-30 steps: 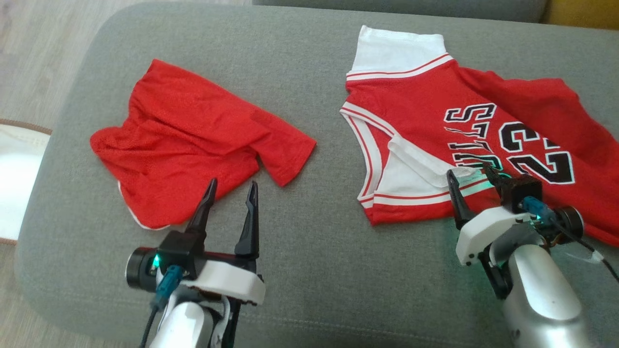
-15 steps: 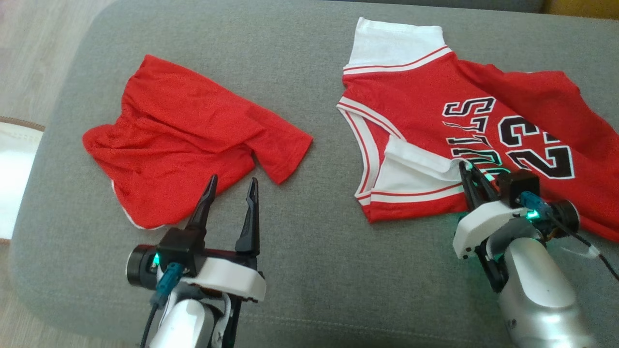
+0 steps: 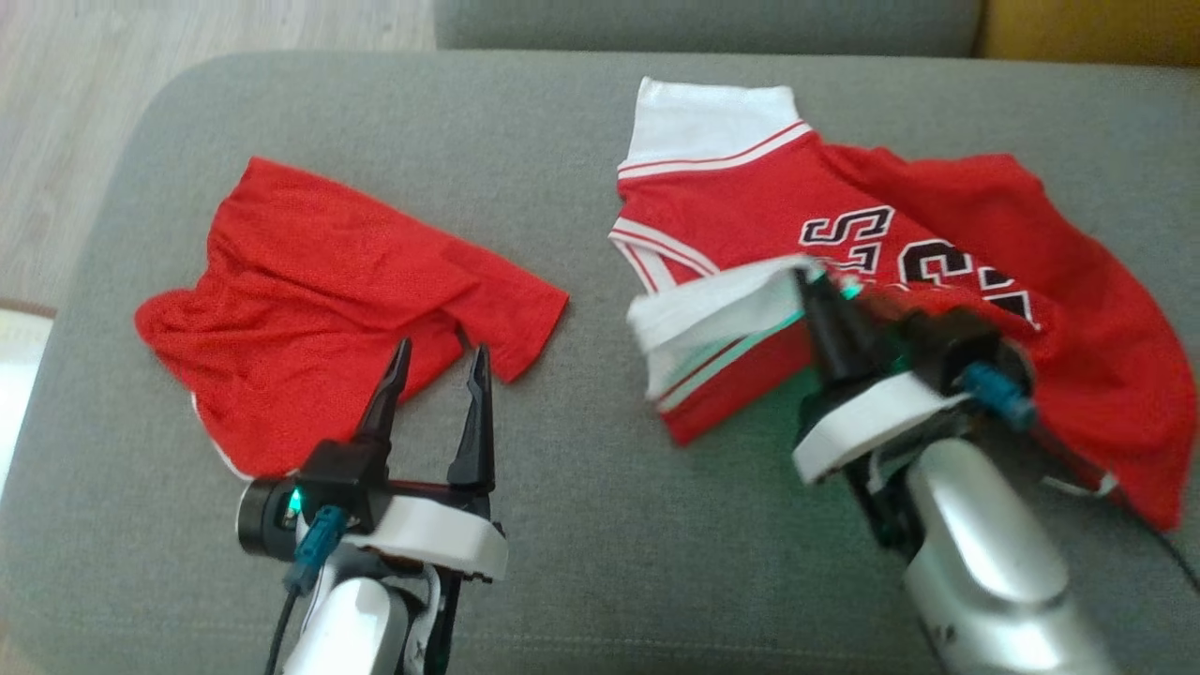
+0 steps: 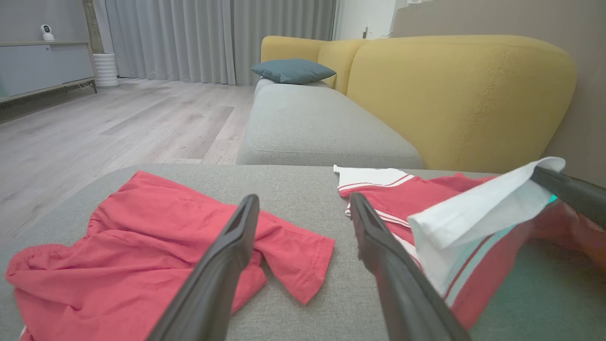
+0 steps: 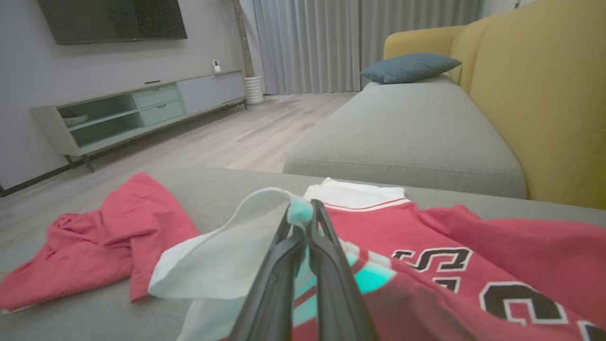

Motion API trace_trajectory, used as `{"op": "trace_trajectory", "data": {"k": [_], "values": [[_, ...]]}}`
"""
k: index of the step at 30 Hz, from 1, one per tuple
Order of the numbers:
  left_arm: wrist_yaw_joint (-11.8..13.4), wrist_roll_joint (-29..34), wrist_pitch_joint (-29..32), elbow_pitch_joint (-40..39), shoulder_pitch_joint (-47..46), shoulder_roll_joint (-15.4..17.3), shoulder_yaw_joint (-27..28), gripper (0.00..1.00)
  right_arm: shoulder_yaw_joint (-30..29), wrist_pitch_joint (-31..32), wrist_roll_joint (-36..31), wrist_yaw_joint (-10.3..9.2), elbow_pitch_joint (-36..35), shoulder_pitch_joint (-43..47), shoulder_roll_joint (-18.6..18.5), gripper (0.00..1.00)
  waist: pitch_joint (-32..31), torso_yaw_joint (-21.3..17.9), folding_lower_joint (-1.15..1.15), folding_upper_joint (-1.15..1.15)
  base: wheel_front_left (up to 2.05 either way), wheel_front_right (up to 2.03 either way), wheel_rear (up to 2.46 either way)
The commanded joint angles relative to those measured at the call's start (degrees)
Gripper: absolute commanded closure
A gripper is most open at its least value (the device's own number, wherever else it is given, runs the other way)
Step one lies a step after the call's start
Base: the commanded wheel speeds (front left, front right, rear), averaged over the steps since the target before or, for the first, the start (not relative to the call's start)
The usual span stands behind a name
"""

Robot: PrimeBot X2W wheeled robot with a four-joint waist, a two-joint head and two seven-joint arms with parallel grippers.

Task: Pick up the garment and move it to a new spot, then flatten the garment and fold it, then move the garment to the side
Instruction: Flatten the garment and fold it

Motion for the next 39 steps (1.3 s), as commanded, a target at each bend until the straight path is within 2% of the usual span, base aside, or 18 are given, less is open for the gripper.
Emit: {"op": "trace_trajectory", "data": {"k": [1,6,12,13,14,21,31,36,39], "values": [[0.27,0.18,-0.70,-1.84,-0.46,0.08,2.41,0.00,3.03,1.12,0.95,0.22,-3.20,1.59,0.92,1.00,-1.39,-0.76,0.00,0.00,0.00,0.00,0.00],[0.33,0.11,-0.70,-1.82,0.71,0.08,2.40,0.00,8.13,5.66,0.40,0.22,-6.84,6.86,0.92,1.00,-3.42,-1.05,0.00,0.00,0.00,0.00,0.00],[0.29,0.21,-0.70,-1.72,2.27,0.08,3.01,0.00,12.04,10.05,1.25,0.22,-7.71,11.53,0.65,1.00,-5.43,-1.56,0.00,0.00,0.00,0.00,0.00],[0.29,0.26,-0.70,-1.76,2.60,0.08,3.22,0.00,12.25,11.56,0.99,0.22,-7.22,12.22,0.44,0.28,-5.75,-1.77,0.00,0.00,0.00,0.00,0.00],[0.28,0.31,-0.70,-1.80,2.90,0.08,3.40,0.00,12.67,12.53,0.34,0.22,-7.02,12.58,0.15,0.00,-6.03,-1.96,0.00,0.00,0.00,0.00,0.00],[0.03,0.72,-0.70,-2.11,4.38,0.08,4.26,0.00,6.62,13.22,-2.62,0.22,-8.88,14.56,0.22,0.00,-7.41,-4.07,0.00,0.00,0.00,0.00,0.00],[-0.05,0.83,-0.70,-2.64,4.15,0.08,5.14,0.00,-9.92,12.16,-5.13,0.22,-17.52,20.25,0.76,0.00,-7.07,-8.19,0.00,0.00,0.00,0.00,0.00],[-0.13,0.43,-0.70,-2.48,3.59,0.08,4.95,0.00,-17.46,8.82,-7.31,0.22,-20.96,22.48,0.89,0.00,-6.37,-10.08,0.00,0.00,0.00,0.00,0.00],[-0.07,0.14,-0.70,-2.27,3.31,0.08,4.81,0.00,-18.46,7.05,-5.96,0.22,-21.19,22.96,0.91,0.00,-5.90,-11.08,0.00,0.00,0.00,0.00,0.00]]}}
